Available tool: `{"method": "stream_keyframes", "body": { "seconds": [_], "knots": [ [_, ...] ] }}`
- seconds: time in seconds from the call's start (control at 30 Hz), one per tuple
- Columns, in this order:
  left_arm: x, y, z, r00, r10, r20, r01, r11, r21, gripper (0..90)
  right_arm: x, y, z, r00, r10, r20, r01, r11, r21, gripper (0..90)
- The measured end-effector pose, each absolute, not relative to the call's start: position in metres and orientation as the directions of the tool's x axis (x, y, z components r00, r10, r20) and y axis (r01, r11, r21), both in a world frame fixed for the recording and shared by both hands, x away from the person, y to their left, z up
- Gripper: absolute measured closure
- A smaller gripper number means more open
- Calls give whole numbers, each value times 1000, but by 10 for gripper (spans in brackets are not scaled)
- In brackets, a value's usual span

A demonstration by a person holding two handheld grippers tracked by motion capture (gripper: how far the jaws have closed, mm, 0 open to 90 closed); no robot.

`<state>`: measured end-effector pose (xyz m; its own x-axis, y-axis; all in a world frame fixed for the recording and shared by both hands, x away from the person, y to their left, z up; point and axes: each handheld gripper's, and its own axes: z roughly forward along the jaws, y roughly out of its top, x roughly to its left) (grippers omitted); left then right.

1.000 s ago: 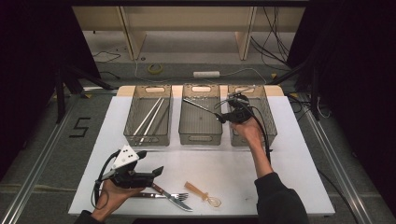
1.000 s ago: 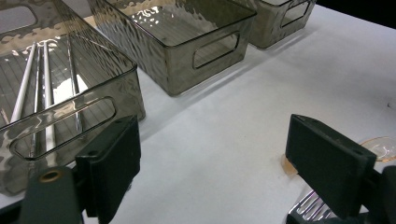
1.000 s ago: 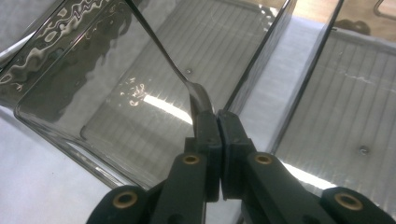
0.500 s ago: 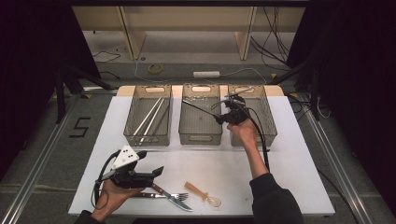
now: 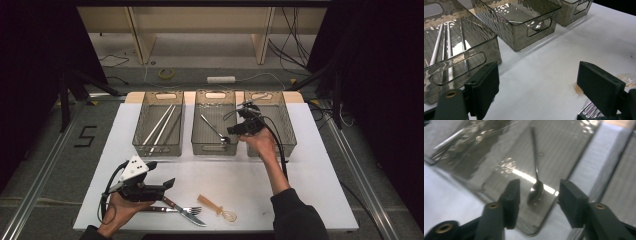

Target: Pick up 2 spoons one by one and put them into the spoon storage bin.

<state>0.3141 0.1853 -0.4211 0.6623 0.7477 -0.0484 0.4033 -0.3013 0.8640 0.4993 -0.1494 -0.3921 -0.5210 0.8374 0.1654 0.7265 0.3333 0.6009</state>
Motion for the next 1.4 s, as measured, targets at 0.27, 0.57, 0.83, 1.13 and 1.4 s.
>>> {"method": "stream_keyframes", "body": {
  "seconds": [0.27, 0.57, 0.83, 1.13, 1.4],
  "knots": [
    [314, 185, -421, 660, 750, -50, 404, -298, 865, 176, 468, -144, -376, -661, 731, 171, 649, 443, 618, 389],
    [314, 185, -421, 655, 753, -58, 407, -288, 867, 173, 421, -139, -377, -768, 619, 164, 569, 543, 618, 358],
    [314, 187, -420, 656, 751, -77, 410, -268, 872, 169, 389, -130, -393, -811, 560, 171, 537, 593, 600, 331],
    [314, 187, -420, 655, 751, -83, 412, -262, 873, 167, 374, -120, -404, -842, 514, 163, 502, 639, 583, 315],
    [314, 189, -420, 653, 752, -91, 411, -251, 877, 165, 365, -110, -411, -861, 481, 165, 482, 668, 568, 315]
  ]
}}
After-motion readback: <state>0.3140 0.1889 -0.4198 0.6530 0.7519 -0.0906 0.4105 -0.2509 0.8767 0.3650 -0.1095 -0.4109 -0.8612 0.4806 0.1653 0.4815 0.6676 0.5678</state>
